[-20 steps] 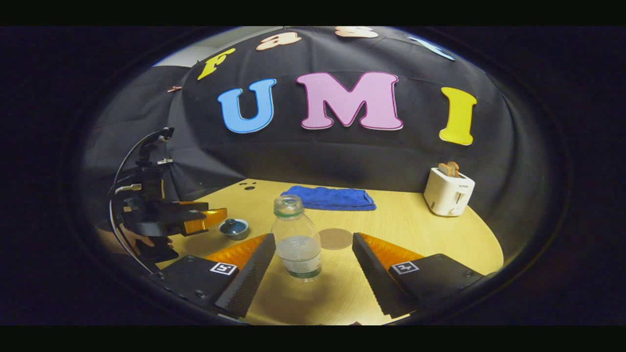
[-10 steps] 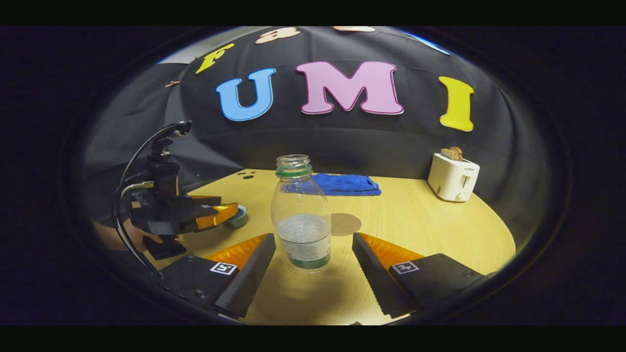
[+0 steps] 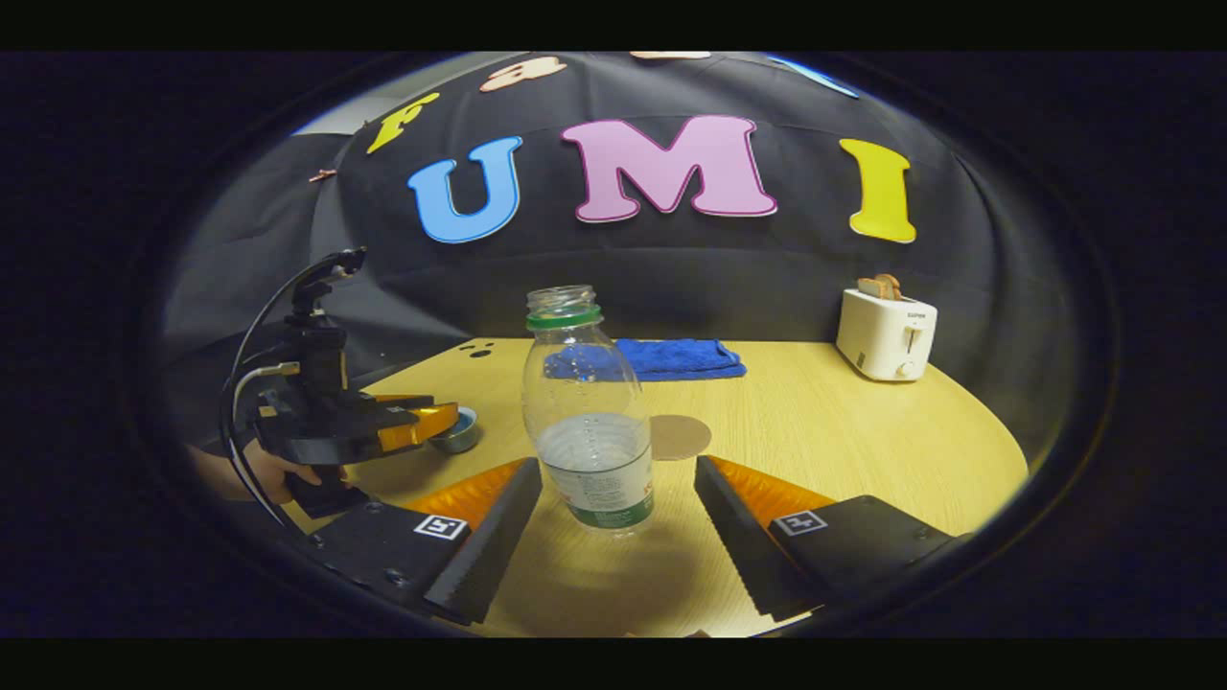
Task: Open the teacup lid with one hand, grasp the water bottle and pour water into the teacup with the other hand; after pouring, place the water bottle on the coaster and then close the teacup lid.
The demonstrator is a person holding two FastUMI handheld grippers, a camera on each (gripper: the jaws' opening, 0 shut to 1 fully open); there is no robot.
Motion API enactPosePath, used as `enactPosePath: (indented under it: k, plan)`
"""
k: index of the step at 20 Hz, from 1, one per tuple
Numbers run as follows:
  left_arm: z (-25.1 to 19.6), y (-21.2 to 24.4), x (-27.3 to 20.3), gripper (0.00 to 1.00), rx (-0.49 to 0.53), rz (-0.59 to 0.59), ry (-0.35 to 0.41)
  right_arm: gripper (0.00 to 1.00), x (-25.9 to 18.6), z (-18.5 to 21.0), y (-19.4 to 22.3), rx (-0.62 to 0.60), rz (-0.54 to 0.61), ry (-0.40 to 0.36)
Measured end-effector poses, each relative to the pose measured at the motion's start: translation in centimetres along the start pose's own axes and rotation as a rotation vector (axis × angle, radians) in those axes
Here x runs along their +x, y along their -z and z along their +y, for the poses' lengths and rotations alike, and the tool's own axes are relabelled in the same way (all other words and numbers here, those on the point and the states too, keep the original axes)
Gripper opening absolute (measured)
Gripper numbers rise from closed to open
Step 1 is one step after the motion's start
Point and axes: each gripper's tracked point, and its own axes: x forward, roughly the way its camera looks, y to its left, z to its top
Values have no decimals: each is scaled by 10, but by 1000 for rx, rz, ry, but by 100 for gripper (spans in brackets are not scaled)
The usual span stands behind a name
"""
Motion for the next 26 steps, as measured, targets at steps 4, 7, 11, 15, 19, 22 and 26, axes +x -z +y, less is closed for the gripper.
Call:
enactPosePath:
  k: [4, 7, 11, 15, 19, 22, 26]
  plan:
    - [-2, -3, 1, 29, 48, -4, -8, 99, 9, 2, -6, 2, -21, -5]
    - [-2, -6, 2, 27, 43, -20, -14, 99, 14, 4, -12, 2, -39, -2]
    - [-1, -19, -1, 28, 36, -46, -12, 99, 22, 7, -13, 27, -40, 3]
    - [0, -39, -14, 28, 5, -81, -3, 100, 30, 7, -17, 15, -58, 10]
    - [6, -45, -30, 28, -26, -85, -4, 100, 42, 7, -16, 18, -61, 16]
    - [17, -38, -37, 24, -43, -67, -40, 100, 49, 9, -15, 6, -74, 3]
    - [29, -23, -43, 24, -87, -25, -78, 87, 53, 11, -16, -23, -93, -20]
